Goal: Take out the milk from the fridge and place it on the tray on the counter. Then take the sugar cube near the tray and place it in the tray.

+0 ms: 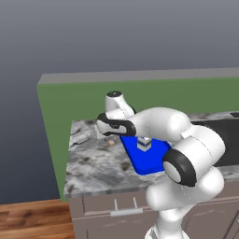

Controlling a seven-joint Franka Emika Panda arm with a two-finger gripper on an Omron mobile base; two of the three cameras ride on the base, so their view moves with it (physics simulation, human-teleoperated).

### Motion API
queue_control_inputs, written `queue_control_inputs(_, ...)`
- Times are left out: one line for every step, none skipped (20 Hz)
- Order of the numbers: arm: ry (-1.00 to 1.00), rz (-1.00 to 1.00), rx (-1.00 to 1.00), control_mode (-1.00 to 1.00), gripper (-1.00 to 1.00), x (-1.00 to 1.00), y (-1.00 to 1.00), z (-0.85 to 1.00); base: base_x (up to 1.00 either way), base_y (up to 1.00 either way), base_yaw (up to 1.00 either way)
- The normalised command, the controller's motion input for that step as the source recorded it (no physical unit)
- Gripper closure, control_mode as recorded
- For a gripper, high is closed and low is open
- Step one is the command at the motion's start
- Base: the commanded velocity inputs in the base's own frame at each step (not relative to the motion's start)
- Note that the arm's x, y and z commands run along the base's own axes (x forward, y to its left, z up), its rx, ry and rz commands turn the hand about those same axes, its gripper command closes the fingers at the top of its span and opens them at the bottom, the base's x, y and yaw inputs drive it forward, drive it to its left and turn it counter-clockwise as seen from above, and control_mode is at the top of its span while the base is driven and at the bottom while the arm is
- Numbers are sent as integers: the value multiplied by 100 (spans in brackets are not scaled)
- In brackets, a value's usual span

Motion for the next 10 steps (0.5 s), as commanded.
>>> queue_control_inputs(0,0,-9,-100,-100,0,1,-21,0,0,0)
queue_control_inputs(0,0,-8,-100,-100,0,0,-19,0,0,0)
queue_control_inputs(0,0,-7,-100,-100,0,0,-15,0,0,0)
queue_control_inputs(0,0,-5,-100,-100,0,0,-15,0,0,0)
queue_control_inputs(0,0,-3,-100,-100,0,0,-14,0,0,0)
queue_control_inputs(0,0,0,-100,-100,0,0,-17,0,0,0)
queue_control_inputs(0,0,0,-100,-100,0,0,-17,0,0,0)
queue_control_inputs(-2,0,0,-100,-100,0,0,-17,0,0,0)
queue_control_inputs(-6,0,0,-100,-100,0,0,-24,0,0,0)
queue_control_inputs(-5,0,0,-100,-100,0,0,-26,0,0,0)
